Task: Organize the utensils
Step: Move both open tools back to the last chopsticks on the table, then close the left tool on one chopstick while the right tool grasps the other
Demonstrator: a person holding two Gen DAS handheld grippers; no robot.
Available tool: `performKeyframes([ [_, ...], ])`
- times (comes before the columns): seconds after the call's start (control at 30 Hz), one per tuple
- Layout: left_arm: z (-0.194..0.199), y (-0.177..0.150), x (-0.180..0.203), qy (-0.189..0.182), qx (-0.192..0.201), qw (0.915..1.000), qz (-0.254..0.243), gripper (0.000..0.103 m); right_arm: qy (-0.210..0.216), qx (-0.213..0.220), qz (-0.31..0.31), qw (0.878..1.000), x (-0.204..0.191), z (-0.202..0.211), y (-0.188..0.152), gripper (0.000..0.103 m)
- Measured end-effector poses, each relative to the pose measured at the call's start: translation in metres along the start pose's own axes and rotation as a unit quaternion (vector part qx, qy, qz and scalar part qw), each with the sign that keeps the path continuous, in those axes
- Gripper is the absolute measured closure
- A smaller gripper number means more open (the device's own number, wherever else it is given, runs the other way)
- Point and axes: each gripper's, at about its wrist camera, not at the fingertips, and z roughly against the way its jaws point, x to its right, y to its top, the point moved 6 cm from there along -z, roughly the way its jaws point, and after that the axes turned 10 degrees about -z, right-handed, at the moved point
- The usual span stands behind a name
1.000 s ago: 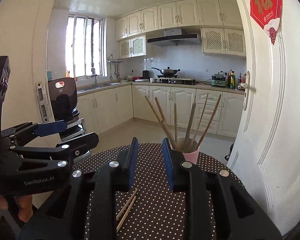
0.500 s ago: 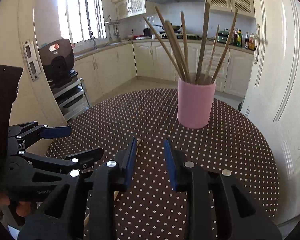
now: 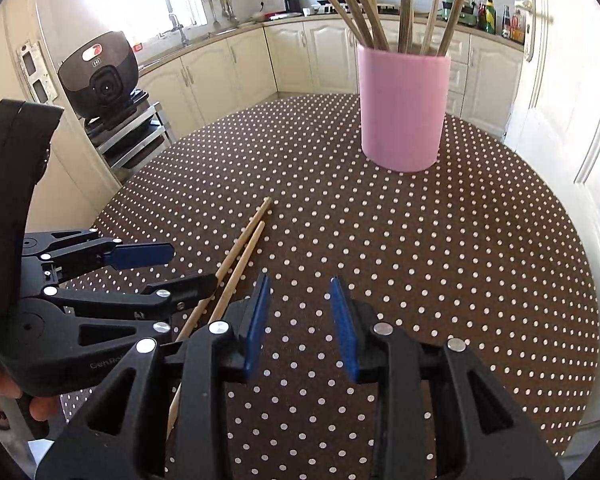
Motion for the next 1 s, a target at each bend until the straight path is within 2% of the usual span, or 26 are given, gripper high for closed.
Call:
performKeyframes([
  [0.07,-0.004,0.002,0.004,-0.006,-0.003,1.0000,-0.003,0.053,0.000,-0.007,0.002,1.000,-0.001,-0.003,0.000,0.073],
  [0.17,-0.009,0.009,0.009,0.013,-0.005,0.9998,-0.011,0.055,-0.005,-0.012,0.001,1.000,0.000,-0.005,-0.001,0.073],
  [0.23,-0.013,0.015,0.011,0.006,-0.005,1.0000,-0.005,0.058,0.002,-0.020,-0.002,1.000,0.000,-0.007,-0.002,0.073],
  [0.3,-0.014,0.020,0.009,0.004,-0.005,1.0000,-0.002,0.073,0.002,-0.028,-0.002,1.000,-0.001,-0.009,-0.002,0.073],
  [0.4,-0.014,0.022,0.002,0.001,-0.008,1.0000,-0.003,0.084,0.013,-0.042,-0.003,0.999,-0.007,-0.012,-0.002,0.073],
  [0.5,-0.013,0.019,-0.008,-0.007,-0.010,0.9999,0.001,0.089,0.027,-0.062,-0.005,0.998,-0.018,-0.018,-0.001,0.073],
  [0.63,-0.010,0.012,-0.017,-0.001,-0.016,0.9999,-0.003,0.093,0.027,-0.079,0.003,0.996,-0.033,-0.025,0.001,0.073],
  [0.87,-0.008,0.000,-0.036,-0.010,-0.012,0.9999,0.006,0.095,0.002,-0.092,0.022,0.995,-0.047,-0.042,0.005,0.072],
  [0.93,-0.011,-0.003,-0.038,-0.009,-0.010,0.9999,0.007,0.095,-0.005,-0.091,0.024,0.996,-0.051,-0.047,0.007,0.076],
  [1.0,-0.012,-0.003,-0.037,-0.005,-0.009,0.9999,0.006,0.095,-0.016,-0.086,0.031,0.996,-0.049,-0.047,0.007,0.085],
])
